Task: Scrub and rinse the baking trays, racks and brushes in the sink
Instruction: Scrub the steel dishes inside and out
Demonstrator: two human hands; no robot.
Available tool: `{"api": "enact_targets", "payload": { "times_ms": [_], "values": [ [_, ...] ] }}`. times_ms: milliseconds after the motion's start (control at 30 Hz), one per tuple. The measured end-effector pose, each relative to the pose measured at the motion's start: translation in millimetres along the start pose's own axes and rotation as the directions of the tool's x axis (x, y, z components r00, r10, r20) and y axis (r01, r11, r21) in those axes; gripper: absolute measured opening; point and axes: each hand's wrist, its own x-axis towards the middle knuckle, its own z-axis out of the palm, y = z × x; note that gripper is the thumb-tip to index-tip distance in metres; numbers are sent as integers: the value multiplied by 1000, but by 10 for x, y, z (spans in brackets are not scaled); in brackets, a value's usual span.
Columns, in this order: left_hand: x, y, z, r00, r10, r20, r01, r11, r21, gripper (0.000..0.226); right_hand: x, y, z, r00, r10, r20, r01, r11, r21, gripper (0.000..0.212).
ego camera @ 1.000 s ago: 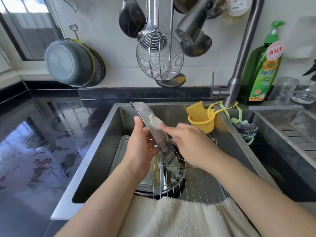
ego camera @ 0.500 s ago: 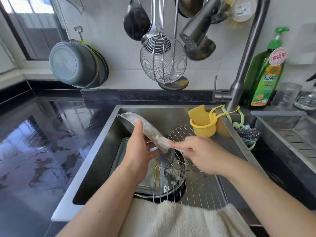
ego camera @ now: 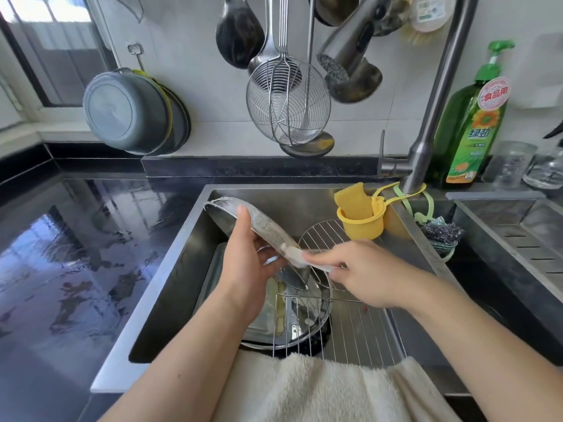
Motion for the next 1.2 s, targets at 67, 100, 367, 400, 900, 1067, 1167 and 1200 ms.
{"api": "enact_targets", "payload": {
  "times_ms": [67,100,367,400,900,1067,1167,1200],
  "values": [
    [-25,12,10,1000,4,16,-4,1000,-6,70,40,-144,76,996,-64,-58,66,997,36,60],
    [-48,17,14,1000,5,27,-5,1000,-6,69,79,-216,139,990,-99,-100,107,991,75,61],
    [-70,122,-46,999,38,-31,-47,920,-388,60,-27,-36,-13,996,-78,-37,84,968,236,66],
    [-65,125,-32,999,18,-38,-31,929,-368,59,-45,-67,9,998,-64,2,62,973,223,66],
    [-163,71,85,997,-38,-66,33,997,-75,62,179,-266,139,954,-75,-291,78,997,-4,60],
    [-99,44,72,992,-69,-103,65,997,-38,62,108,-167,50,972,-94,-217,95,995,-6,57],
    [-75,25,89,991,-75,-106,73,997,-23,61,64,-204,45,971,-68,-231,61,997,-38,59],
    [-77,11,105,993,-66,-99,66,998,-8,60,95,-232,56,961,-57,-270,47,998,-43,61]
  ]
}}
